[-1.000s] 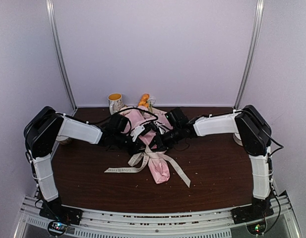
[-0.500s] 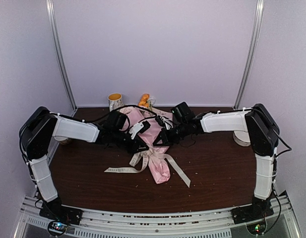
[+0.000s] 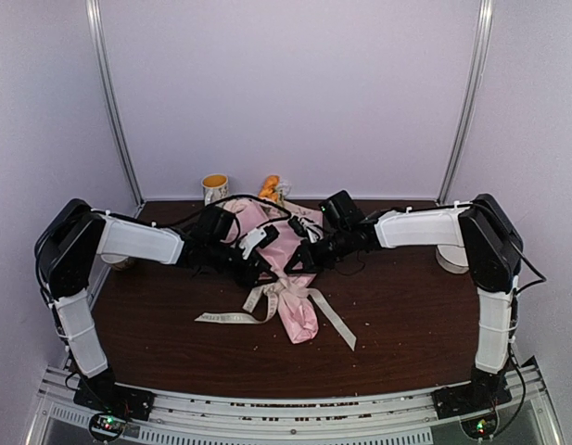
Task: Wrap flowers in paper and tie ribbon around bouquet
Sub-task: Cross the half-tied ribbon over the folded bouquet.
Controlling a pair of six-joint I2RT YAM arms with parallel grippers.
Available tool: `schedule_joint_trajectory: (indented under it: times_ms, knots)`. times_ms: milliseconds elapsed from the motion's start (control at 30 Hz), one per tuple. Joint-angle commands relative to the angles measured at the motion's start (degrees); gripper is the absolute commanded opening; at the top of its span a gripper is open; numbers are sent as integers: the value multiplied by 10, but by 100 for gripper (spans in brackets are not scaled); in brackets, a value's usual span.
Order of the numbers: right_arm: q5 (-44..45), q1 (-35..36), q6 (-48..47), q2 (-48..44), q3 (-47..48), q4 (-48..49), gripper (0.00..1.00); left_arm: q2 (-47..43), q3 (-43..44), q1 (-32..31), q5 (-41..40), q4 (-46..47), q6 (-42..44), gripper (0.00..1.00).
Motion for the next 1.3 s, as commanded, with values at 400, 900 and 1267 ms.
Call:
schedule_joint_trajectory:
  times_ms: [400,900,1267]
  knots:
    - [-75,6,30,29,11,40,17,51,63,3,-31,-62,35,50]
    - [-101,7,52,15,-3,68,0,46,43,3,-32,-31,11,51]
    - [-99,10,59,-5,-33,68,2,44,36,2,-11,-3,-6,12]
